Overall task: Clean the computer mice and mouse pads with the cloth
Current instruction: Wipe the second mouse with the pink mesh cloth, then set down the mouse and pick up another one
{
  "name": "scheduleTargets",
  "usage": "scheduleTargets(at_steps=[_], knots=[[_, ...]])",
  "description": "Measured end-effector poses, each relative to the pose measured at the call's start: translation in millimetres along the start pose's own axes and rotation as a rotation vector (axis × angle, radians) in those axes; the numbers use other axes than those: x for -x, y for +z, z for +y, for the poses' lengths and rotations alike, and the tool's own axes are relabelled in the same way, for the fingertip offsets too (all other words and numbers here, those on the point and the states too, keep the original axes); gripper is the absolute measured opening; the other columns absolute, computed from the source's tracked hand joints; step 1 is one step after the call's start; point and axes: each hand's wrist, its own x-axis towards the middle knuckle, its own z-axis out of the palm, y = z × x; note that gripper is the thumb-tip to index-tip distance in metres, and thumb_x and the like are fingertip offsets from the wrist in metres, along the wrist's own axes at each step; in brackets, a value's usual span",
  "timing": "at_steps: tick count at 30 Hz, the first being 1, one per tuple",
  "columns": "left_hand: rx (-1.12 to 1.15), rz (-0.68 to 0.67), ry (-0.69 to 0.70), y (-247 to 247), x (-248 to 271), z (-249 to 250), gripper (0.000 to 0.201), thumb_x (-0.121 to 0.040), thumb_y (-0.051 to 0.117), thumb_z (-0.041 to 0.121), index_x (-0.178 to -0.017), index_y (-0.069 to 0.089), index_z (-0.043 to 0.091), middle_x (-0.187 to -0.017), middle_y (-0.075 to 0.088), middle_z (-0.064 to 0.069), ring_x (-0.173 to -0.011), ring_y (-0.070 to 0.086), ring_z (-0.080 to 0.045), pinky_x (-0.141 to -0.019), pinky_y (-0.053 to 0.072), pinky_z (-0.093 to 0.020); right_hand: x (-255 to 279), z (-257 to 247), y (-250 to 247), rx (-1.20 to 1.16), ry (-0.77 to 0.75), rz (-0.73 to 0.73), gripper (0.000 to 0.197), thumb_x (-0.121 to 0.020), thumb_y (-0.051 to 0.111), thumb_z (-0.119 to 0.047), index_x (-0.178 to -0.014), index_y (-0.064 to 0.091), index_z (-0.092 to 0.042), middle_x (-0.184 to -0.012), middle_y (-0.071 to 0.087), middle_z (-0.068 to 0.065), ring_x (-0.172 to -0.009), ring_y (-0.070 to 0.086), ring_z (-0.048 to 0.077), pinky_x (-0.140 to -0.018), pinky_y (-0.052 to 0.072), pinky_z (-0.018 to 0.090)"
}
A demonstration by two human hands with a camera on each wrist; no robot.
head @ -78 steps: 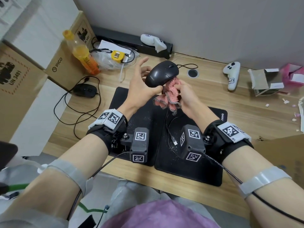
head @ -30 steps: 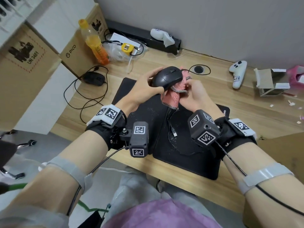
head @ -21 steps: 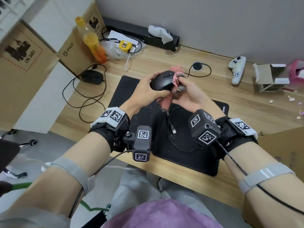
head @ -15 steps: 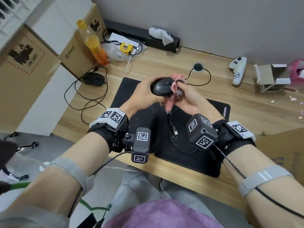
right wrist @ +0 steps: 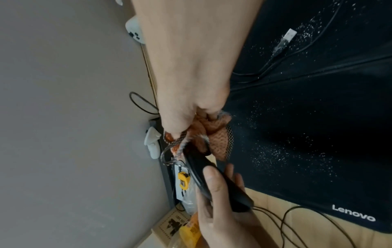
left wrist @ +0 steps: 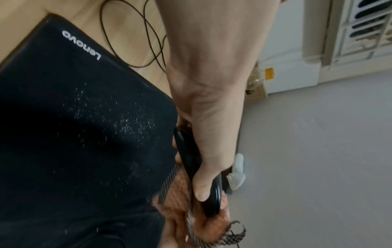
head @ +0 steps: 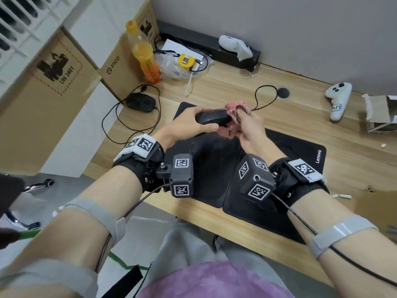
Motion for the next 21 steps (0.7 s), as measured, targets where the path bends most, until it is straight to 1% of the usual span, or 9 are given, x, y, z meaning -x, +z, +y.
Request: scheduleTargets(at_steps=[2,4,8,11,13,16,17,19,21], knots=[[-0.111,0.005,0.051,-13.8,-3.9,-12.0,0.057,-0.079,0.08,0.027,-0.131,0.055,0.021,-0.118,0.063,0.007,-0.108,0.06,-0.009,-0.094,0.046,-0.022,-0.6,3.5,14.2,0.001,0.015,0.082,0.018,-0.099,0.053,-0.017,-0.109,0.067,-0.011,-0.089,0.072,0.004,-0.07,0.065,0.023,-0.052,0.044,0.025],[-0.167,0.025,0.092,-25.5,-8.1,-24.8,0.064,-0.075,0.083,0.022,-0.132,0.053,0.02,-0.122,0.06,0.005,-0.112,0.057,-0.011,-0.099,0.043,-0.024,0.0,7.0,28.6,-0.025,0.039,0.128,0.015,-0.1,0.051,-0.016,-0.108,0.064,-0.016,-0.084,0.069,-0.001,-0.062,0.062,0.015,-0.043,0.042,0.019],[-0.247,0.055,0.14,-60.2,-20.2,-58.4,0.072,-0.07,0.085,0.015,-0.133,0.051,0.015,-0.129,0.056,0.001,-0.112,0.05,-0.007,-0.091,0.033,-0.012,1.5,8.9,60.5,-0.099,0.103,0.23,0.013,-0.099,0.052,-0.011,-0.097,0.065,-0.009,-0.075,0.066,0.003,-0.044,0.061,0.011,-0.036,0.037,0.019],[-0.279,0.049,0.115,-89.2,-25.6,-84.3,0.068,-0.067,0.086,0.012,-0.125,0.052,0.017,-0.119,0.058,0.006,-0.108,0.053,-0.009,-0.087,0.036,-0.017,9.3,4.1,74.6,-0.133,0.158,0.261,0.023,-0.1,0.048,-0.006,-0.079,0.055,-0.011,-0.052,0.062,0.003,-0.027,0.053,0.01,-0.029,0.035,0.018],[-0.277,0.073,0.072,-109.3,-27.7,-106.8,0.064,-0.064,0.086,0.008,-0.118,0.053,0.016,-0.11,0.058,0.006,-0.104,0.055,-0.011,-0.083,0.038,-0.02,13.4,1.8,84.6,-0.171,0.167,0.298,0.016,-0.1,0.047,-0.004,-0.09,0.058,-0.007,-0.036,0.056,0.0,-0.021,0.046,0.008,-0.024,0.027,0.012],[-0.358,0.153,-0.009,-135.6,-28.2,-138.5,0.062,-0.065,0.083,0.009,-0.114,0.047,0.022,-0.105,0.056,0.004,-0.1,0.058,-0.02,-0.084,0.046,-0.032,12.6,2.4,99.1,-0.191,0.179,0.347,0.02,-0.098,0.049,-0.002,-0.115,0.059,0.002,-0.047,0.058,0.005,-0.019,0.041,0.004,-0.025,0.026,0.01],[-0.437,0.177,-0.068,-144.7,-27.8,-146.8,0.061,-0.067,0.08,0.013,-0.115,0.044,0.027,-0.104,0.055,0.005,-0.097,0.058,-0.022,-0.082,0.048,-0.036,10.6,4.6,104.1,-0.189,0.185,0.346,0.02,-0.098,0.05,-0.002,-0.115,0.06,0.002,-0.049,0.06,0.005,-0.021,0.044,0.004,-0.029,0.035,0.012],[-0.638,0.217,-0.2,-157.5,-24.5,-158.1,0.063,-0.072,0.075,0.017,-0.121,0.039,0.032,-0.107,0.054,0.004,-0.094,0.057,-0.025,-0.075,0.047,-0.036,4.9,9.9,110.5,-0.189,0.208,0.309,0.013,-0.097,0.052,-0.004,-0.103,0.063,-0.002,-0.044,0.062,0.002,-0.03,0.055,0.008,-0.057,0.058,0.026],[-0.721,0.236,-0.232,-166.3,-23.0,-166.9,0.063,-0.072,0.072,0.017,-0.123,0.039,0.031,-0.119,0.057,-0.002,-0.105,0.058,-0.031,-0.081,0.047,-0.039,-4.3,17.7,113.7,-0.166,0.232,0.237,0.014,-0.097,0.052,-0.006,-0.091,0.063,-0.01,-0.049,0.066,0.001,-0.047,0.065,0.015,-0.074,0.058,0.038]])
